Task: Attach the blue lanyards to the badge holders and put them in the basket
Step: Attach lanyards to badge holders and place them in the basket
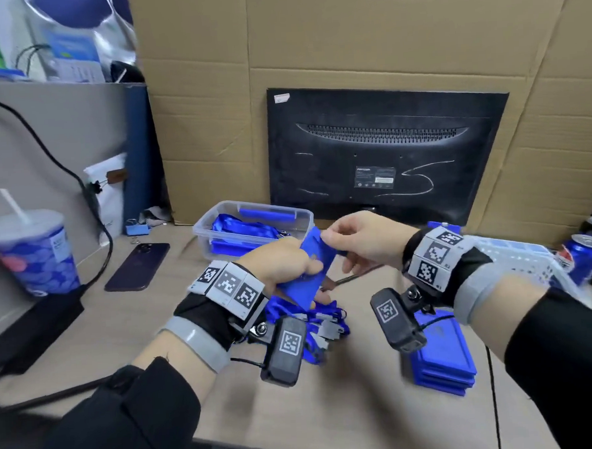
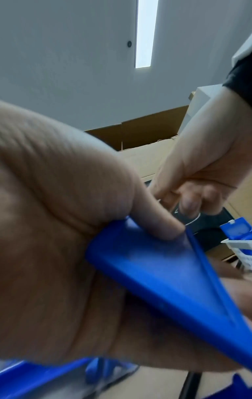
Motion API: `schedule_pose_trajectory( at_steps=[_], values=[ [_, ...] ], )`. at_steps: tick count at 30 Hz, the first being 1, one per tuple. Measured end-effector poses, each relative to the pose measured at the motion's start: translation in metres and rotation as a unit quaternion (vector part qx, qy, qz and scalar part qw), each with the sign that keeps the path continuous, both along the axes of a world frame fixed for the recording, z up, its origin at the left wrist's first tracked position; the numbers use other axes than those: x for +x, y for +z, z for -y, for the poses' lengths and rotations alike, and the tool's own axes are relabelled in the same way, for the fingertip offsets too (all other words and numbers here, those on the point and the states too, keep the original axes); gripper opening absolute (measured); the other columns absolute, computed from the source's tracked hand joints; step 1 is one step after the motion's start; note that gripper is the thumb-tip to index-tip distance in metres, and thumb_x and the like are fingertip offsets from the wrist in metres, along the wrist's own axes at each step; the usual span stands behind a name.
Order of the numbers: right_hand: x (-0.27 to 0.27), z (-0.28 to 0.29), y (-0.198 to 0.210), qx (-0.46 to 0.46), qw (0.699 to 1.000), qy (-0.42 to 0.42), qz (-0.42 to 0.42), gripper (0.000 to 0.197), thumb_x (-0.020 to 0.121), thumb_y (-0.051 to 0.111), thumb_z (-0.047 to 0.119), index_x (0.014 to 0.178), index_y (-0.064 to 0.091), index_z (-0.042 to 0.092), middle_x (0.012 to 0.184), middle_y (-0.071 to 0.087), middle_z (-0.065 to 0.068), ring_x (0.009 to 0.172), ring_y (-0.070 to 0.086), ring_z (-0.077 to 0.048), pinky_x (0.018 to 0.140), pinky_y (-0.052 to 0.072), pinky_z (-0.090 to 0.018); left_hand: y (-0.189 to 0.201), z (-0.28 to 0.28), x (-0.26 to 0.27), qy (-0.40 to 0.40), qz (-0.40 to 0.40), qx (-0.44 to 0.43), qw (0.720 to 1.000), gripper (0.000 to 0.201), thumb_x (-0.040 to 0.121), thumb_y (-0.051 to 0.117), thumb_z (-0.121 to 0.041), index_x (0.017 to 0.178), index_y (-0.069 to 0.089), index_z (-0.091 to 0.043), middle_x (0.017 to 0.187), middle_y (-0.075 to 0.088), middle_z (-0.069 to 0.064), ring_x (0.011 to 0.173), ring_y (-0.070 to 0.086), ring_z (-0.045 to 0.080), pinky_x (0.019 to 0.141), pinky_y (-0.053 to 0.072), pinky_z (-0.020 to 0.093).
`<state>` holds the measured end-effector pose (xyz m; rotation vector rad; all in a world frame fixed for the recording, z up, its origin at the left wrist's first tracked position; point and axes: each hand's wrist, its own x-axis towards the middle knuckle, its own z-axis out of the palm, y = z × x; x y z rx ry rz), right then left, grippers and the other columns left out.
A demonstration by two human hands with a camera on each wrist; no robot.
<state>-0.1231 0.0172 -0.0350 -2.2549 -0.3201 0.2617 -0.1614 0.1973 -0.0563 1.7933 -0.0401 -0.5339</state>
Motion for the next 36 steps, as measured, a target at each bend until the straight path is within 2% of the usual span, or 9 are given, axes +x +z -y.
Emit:
schedule_pose_trajectory(
  at_steps=[5,8,10,12,18,20,24,28,36],
  values=[
    [0.0,-0.038,-0.026,-0.305,0.942,0.056,-0.13,0.036,0.081,0.089,0.025,0.108,0.077,0.005,0.092,0.08,-0.012,0.074,0.072,-0.025,0.069,0.06,-0.034,-0.003,-0.043,-0.003,0.133,0.003,0.027,0.991,0.023,0.1,0.053,-0.001,0.121,0.063,-0.004,0.08,0.066,0.003,0.065,0.063,0.021,0.075,0.057,0.039],
    [0.0,-0.048,-0.039,-0.403,0.901,0.095,-0.13,0.052,0.053,0.095,0.039,0.098,0.082,0.016,0.087,0.081,-0.008,0.091,0.079,-0.029,0.088,0.065,-0.042,-0.006,-0.051,-0.003,0.139,-0.004,0.023,0.99,0.033,0.095,0.058,0.001,0.127,0.066,-0.005,0.089,0.061,0.006,0.076,0.058,0.023,0.086,0.057,0.04],
    [0.004,-0.05,-0.05,-0.439,0.888,0.099,-0.099,0.061,0.035,0.091,0.047,0.087,0.079,0.018,0.078,0.08,-0.005,0.083,0.079,-0.03,0.085,0.065,-0.05,-0.009,-0.05,-0.001,0.131,-0.005,0.013,0.991,0.033,0.095,0.059,0.0,0.127,0.066,-0.007,0.09,0.064,0.006,0.078,0.06,0.024,0.087,0.058,0.039],
    [0.009,-0.049,-0.058,-0.443,0.886,0.104,-0.086,0.059,0.037,0.09,0.048,0.087,0.079,0.019,0.075,0.079,-0.005,0.076,0.078,-0.029,0.083,0.066,-0.05,-0.013,-0.045,0.002,0.121,-0.004,0.006,0.993,0.031,0.096,0.061,-0.002,0.125,0.066,-0.009,0.096,0.069,0.008,0.082,0.064,0.025,0.089,0.059,0.041],
    [0.012,-0.032,-0.042,-0.317,0.931,0.126,-0.127,0.028,0.084,0.078,0.01,0.113,0.077,0.01,0.084,0.075,-0.009,0.071,0.071,-0.023,0.082,0.065,-0.039,-0.023,-0.031,0.012,0.088,0.023,0.001,0.996,0.025,0.092,0.065,0.002,0.111,0.067,-0.014,0.108,0.074,0.008,0.09,0.066,0.02,0.078,0.058,0.037],
    [0.008,-0.024,-0.032,-0.186,0.964,0.13,-0.138,0.019,0.095,0.068,0.003,0.114,0.069,0.007,0.098,0.073,-0.014,0.077,0.077,-0.024,0.075,0.066,-0.039,-0.022,-0.025,0.013,0.064,0.041,0.004,0.997,0.027,0.089,0.066,0.008,0.108,0.069,-0.011,0.1,0.076,0.003,0.089,0.069,0.018,0.08,0.058,0.036],
    [0.005,-0.008,-0.013,0.041,0.995,0.064,-0.062,0.016,0.106,0.053,0.002,0.122,0.055,0.003,0.093,0.07,-0.019,0.079,0.077,-0.03,0.072,0.067,-0.038,-0.012,-0.017,0.013,0.045,0.069,-0.012,0.996,0.041,0.083,0.071,0.013,0.119,0.069,-0.007,0.095,0.076,0.014,0.085,0.074,0.014,0.076,0.058,0.034],
    [0.016,0.004,-0.003,0.277,0.956,-0.087,0.045,0.018,0.106,0.05,-0.003,0.12,0.048,0.008,0.089,0.059,-0.014,0.069,0.075,-0.025,0.074,0.067,-0.047,-0.008,-0.017,0.017,0.098,0.093,0.003,0.991,0.043,0.082,0.064,0.016,0.113,0.067,-0.014,0.093,0.075,0.009,0.07,0.072,0.003,0.064,0.052,0.028],
    [0.037,0.029,0.015,0.343,0.859,-0.234,0.3,0.029,0.096,0.044,-0.002,0.104,0.065,0.016,0.11,0.073,-0.008,0.095,0.079,-0.016,0.09,0.063,-0.038,-0.01,-0.017,0.017,0.105,0.088,0.018,0.99,0.044,0.082,0.067,0.016,0.108,0.07,-0.019,0.098,0.075,0.009,0.089,0.073,0.011,0.069,0.057,0.029]
  ],
)
